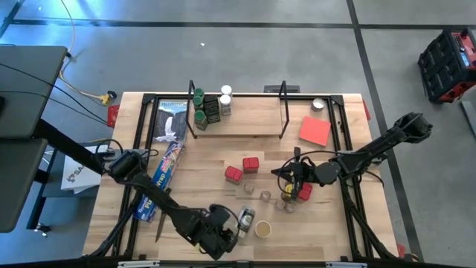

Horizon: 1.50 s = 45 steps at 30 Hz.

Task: Shelf spices
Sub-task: Put the gold seasoning bottle on the shelf to the top right of the white seasoning bottle

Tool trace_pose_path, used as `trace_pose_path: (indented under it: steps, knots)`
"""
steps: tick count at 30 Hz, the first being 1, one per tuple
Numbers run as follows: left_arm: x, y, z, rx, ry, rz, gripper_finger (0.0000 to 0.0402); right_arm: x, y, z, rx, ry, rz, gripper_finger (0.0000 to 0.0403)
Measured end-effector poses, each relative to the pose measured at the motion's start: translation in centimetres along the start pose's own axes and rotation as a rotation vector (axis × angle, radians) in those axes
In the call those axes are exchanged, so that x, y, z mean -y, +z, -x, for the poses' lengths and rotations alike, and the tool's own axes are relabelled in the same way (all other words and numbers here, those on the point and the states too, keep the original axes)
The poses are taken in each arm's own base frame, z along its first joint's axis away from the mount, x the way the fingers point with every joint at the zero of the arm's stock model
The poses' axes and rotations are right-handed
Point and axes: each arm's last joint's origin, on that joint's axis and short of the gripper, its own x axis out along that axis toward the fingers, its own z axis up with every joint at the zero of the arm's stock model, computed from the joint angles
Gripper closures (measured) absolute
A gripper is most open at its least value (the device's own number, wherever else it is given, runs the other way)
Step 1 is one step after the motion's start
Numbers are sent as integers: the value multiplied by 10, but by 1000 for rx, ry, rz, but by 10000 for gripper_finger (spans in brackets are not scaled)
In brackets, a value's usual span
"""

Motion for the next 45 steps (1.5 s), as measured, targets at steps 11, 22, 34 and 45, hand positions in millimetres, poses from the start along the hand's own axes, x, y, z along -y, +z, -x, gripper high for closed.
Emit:
trace_pose_path:
  steps: [11, 22, 34, 45]
  knots:
    - [11, -7, -3, 107, -101, -47, 162, 0, 0, 0, 0, 1, 18, 402]
    - [8, 10, -16, 133, -24, -729, 162, 0, 0, 0, -1, 12, 17, 402]
    - [0, 0, -12, 162, 89, -926, 162, 4, -1, -6, -21, 98, 45, 402]
    - [9, 42, 29, 403, 71, -784, 162, -25, 49, 0, -88, 330, 192, 336]
